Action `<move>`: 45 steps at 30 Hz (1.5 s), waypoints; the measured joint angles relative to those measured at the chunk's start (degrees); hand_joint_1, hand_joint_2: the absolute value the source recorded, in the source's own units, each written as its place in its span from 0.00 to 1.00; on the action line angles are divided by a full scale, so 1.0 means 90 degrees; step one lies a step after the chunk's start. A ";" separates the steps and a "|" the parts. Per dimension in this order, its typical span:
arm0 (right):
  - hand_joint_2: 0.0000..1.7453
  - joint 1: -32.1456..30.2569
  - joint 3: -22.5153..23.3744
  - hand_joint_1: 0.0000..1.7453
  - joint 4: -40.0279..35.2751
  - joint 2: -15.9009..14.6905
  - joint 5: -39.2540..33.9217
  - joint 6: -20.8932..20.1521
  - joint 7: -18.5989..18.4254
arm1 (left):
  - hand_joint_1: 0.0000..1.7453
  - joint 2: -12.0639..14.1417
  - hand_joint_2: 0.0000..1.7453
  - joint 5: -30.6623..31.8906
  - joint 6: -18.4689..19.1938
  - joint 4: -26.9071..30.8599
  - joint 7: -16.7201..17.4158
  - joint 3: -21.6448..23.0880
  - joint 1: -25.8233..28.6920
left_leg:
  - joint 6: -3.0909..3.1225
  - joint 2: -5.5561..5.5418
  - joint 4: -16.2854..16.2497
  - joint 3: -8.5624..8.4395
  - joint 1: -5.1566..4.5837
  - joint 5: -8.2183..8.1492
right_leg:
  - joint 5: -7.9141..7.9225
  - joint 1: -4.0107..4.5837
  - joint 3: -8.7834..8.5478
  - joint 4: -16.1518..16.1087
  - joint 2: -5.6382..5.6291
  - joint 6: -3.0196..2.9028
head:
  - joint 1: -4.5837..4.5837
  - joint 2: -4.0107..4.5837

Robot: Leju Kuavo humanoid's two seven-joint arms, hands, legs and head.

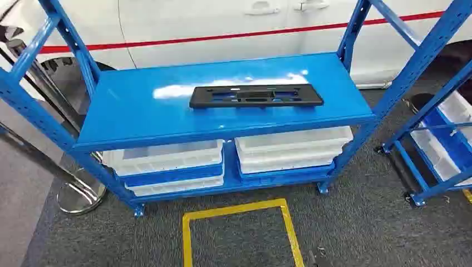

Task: Take the parts from the cabinet and place them on the table.

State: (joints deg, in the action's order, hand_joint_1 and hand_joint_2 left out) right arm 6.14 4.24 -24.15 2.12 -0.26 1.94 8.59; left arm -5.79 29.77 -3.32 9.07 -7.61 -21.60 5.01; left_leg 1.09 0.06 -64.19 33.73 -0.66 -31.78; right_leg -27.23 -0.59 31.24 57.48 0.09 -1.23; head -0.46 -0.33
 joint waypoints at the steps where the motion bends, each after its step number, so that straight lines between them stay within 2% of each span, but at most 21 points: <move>1: 0.00 0.0069 0.0075 0.00 0.0051 0.0019 -0.0068 -0.0029 0.0058 | 0.00 -0.0010 0.00 0.0134 0.0000 0.0000 -0.0039 -0.0104 -0.0062 | -0.0041 0.0001 -0.0529 0.0246 0.0040 -0.0250 | 0.0004 0.0001 0.0008 0.0002 -0.0001 -0.0004 | -0.0002 0.0000; 2: 1.00 0.0141 0.0147 0.00 0.0104 0.0034 -0.0130 -0.0070 0.0106 | 0.00 -0.0019 0.00 0.0264 0.0000 0.0002 -0.0082 -0.0208 -0.0121 | -0.0076 0.0002 -0.0997 0.0465 0.0073 -0.0420 | 0.0004 0.0001 0.0013 0.0004 0.0000 -0.0003 | 0.0000 0.0000; 4: 1.00 0.0308 0.0306 0.00 0.0223 0.0053 -0.0260 -0.0160 0.0182 | 0.00 -0.0029 0.00 0.0508 0.0002 0.0017 -0.0172 -0.0401 -0.0240 | -0.0138 0.0006 -0.1229 0.0586 0.0144 -0.0328 | 0.0005 -0.0011 0.0004 0.0010 0.0000 0.0006 | 0.0000 0.0000; 7: 1.00 0.0560 0.0580 0.00 0.0350 0.0119 -0.0454 -0.0313 0.0377 | 0.00 -0.0041 0.00 0.0867 0.0017 0.0049 -0.0323 -0.0707 -0.0406 | -0.0211 0.0012 0.0211 -0.0092 0.0239 0.0510 | -0.0033 -0.0056 -0.0018 0.0065 -0.0006 0.0078 | 0.0000 0.0000; 8: 1.00 0.0673 0.0665 0.00 0.0369 0.0134 -0.0505 -0.0364 0.0479 | 0.00 -0.0071 0.00 0.0979 0.0022 0.0053 -0.0389 -0.0799 -0.0463 | -0.0225 0.0004 0.0508 -0.0219 0.0241 0.0467 | -0.0045 -0.0063 0.0008 0.0093 -0.0007 0.0118 | -0.0002 0.0000; 12: 1.00 0.1269 0.0728 0.00 0.0400 0.0204 -0.0473 -0.0469 0.0950 | 0.00 -0.0097 0.00 0.1280 0.0024 0.0087 -0.0644 -0.1124 -0.0682 | 0.0002 -0.0014 0.0571 -0.0155 0.0135 0.0498 | 0.0002 -0.0053 0.0101 0.0122 -0.0018 0.0310 | 0.0005 0.0000; 14: 1.00 0.1535 0.0658 0.00 0.0379 0.0219 -0.0270 -0.0384 0.1206 | 0.00 -0.0100 0.00 0.1386 0.0027 0.0095 -0.0755 -0.1235 -0.0736 | 0.0112 -0.0001 0.0656 -0.0185 0.0164 0.0567 | -0.0168 -0.0077 0.0169 0.0332 -0.0010 0.0347 | 0.0010 0.0000; 17: 1.00 0.1829 0.0461 0.00 0.0291 0.0267 0.0100 -0.0101 0.1452 | 0.00 -0.0100 0.00 0.1484 0.0017 0.0104 -0.0860 -0.1355 -0.0797 | 0.0206 0.0004 0.0653 -0.0150 0.0116 0.0579 | -0.0836 -0.0073 0.0824 0.1689 -0.0013 0.0348 | 0.0005 0.0000; 19: 1.00 0.1927 0.0313 0.00 0.0206 0.0282 0.0392 0.0159 0.1549 | 0.00 -0.0102 0.00 0.1527 0.0019 0.0104 -0.0896 -0.1418 -0.0806 | 0.0214 -0.0022 0.0650 -0.0158 0.0078 0.0576 | -0.0811 -0.0071 0.1040 0.2083 -0.0012 0.0331 | 0.0007 0.0000; 20: 1.00 0.1969 0.0240 0.00 0.0146 0.0294 0.0541 0.0291 0.1583 | 0.00 -0.0102 0.00 0.1554 0.0019 0.0104 -0.0913 -0.1437 -0.0810 | 0.0218 -0.0036 0.0648 -0.0170 0.0066 0.0573 | -0.0598 -0.0063 0.0949 0.1852 -0.0013 0.0304 | 0.0007 0.0000; 22: 1.00 0.2101 0.0071 0.00 -0.0026 0.0311 0.0874 0.0563 0.1622 | 0.00 -0.0109 0.00 0.1583 0.0022 0.0104 -0.0928 -0.1476 -0.0808 | 0.0215 -0.0040 0.0646 -0.0203 0.0047 0.0559 | 0.0022 -0.0021 0.0478 0.0792 -0.0012 0.0209 | 0.0007 0.0000; 23: 1.00 0.2184 -0.0034 0.00 -0.0109 0.0316 0.1043 0.0704 0.1629 | 0.00 -0.0116 0.00 0.1614 0.0024 0.0104 -0.0930 -0.1491 -0.0810 | 0.0205 -0.0035 0.0648 -0.0194 0.0048 0.0554 | 0.0119 0.0017 0.0315 0.0354 -0.0005 0.0147 | 0.0007 0.0000; 27: 1.00 0.2386 -0.0452 0.00 -0.0382 0.0335 0.1735 0.1203 0.1617 | 0.00 -0.0126 0.00 0.1680 0.0056 0.0104 -0.0937 -0.1551 -0.0847 | 0.0095 -0.0031 0.0647 -0.0133 0.0030 0.0577 | 0.0074 0.0070 0.0282 0.0197 -0.0016 0.0123 | 0.0005 0.0000; 29: 1.00 0.2457 -0.0635 0.00 -0.0520 0.0355 0.2087 0.1443 0.1586 | 0.00 -0.0121 0.00 0.1719 0.0068 0.0109 -0.0932 -0.1583 -0.0854 | 0.0022 -0.0036 0.0508 -0.0097 0.0030 0.0448 | 0.0130 -0.0004 0.0223 0.0084 -0.0002 0.0051 | 0.0005 0.0000; 32: 1.00 0.2598 -0.0897 0.00 -0.0724 0.0379 0.2646 0.1805 0.1530 | 0.00 -0.0121 0.00 0.1775 0.0104 0.0109 -0.0925 -0.1600 -0.0863 | -0.0074 -0.0033 -0.0790 0.0510 0.0084 -0.0201 | 0.0134 -0.0007 0.0221 0.0077 0.0005 0.0001 | 0.0005 0.0000; 34: 1.00 0.2637 -0.1089 0.00 -0.0836 0.0386 0.3022 0.2038 0.1476 | 0.00 -0.0124 0.00 0.1809 0.0148 0.0109 -0.0915 -0.1610 -0.0859 | -0.0135 -0.0032 -0.1305 0.0791 0.0132 -0.0271 | 0.0129 -0.0009 0.0222 0.0087 0.0008 0.0001 | 0.0005 0.0000; 35: 1.00 0.2656 -0.1191 0.00 -0.0892 0.0386 0.3207 0.2152 0.1452 | 0.00 -0.0121 0.00 0.1831 0.0158 0.0109 -0.0908 -0.1619 -0.0858 | -0.0156 -0.0030 -0.1120 0.0724 0.0163 -0.0087 | 0.0124 -0.0015 0.0219 0.0095 0.0006 0.0006 | 0.0005 0.0000; 38: 1.00 0.2782 -0.1496 0.00 -0.1093 0.0406 0.3780 0.2513 0.1377 | 0.00 -0.0121 0.00 0.1891 0.0218 0.0112 -0.0908 -0.1641 -0.0891 | -0.0180 -0.0027 0.0390 0.0042 0.0233 0.0678 | 0.0066 -0.0038 0.0222 0.0178 -0.0013 0.0082 | 0.0005 0.0000; 39: 1.00 0.2843 -0.1577 0.00 -0.1149 0.0408 0.3943 0.2619 0.1367 | 0.00 -0.0121 0.00 0.1899 0.0243 0.0112 -0.0906 -0.1644 -0.0919 | -0.0178 -0.0036 0.0500 -0.0019 0.0178 0.0570 | 0.0051 0.0005 0.0254 0.0210 -0.0016 0.0123 | 0.0000 0.0000; 43: 1.00 0.2966 -0.1926 0.00 -0.1464 0.0418 0.4768 0.3011 0.1207 | 0.00 -0.0124 0.00 0.2013 0.0323 0.0124 -0.0884 -0.1658 -0.0954 | 0.0022 -0.0051 0.0575 0.0000 0.0163 0.0629 | 0.0077 -0.0017 0.0277 0.0190 -0.0020 0.0273 | 0.0005 0.0000; 45: 1.00 0.2982 -0.2009 0.00 -0.1659 0.0418 0.5171 0.3158 0.1090 | 0.00 -0.0126 0.00 0.2052 0.0362 0.0126 -0.0869 -0.1663 -0.0964 | 0.0112 -0.0039 0.0617 -0.0014 0.0177 0.0664 | -0.0200 -0.0047 0.0433 0.0550 -0.0013 0.0295 | 0.0010 0.0000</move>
State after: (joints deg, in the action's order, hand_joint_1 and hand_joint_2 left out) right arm 32.98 -13.84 -39.08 5.88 46.28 30.36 18.40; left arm -6.93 48.24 -0.06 10.21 -15.43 -36.57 -3.67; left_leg 2.10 -0.29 -58.63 33.61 0.93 -25.80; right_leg -29.03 -1.01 35.13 62.42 -0.02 1.42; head -0.37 -0.33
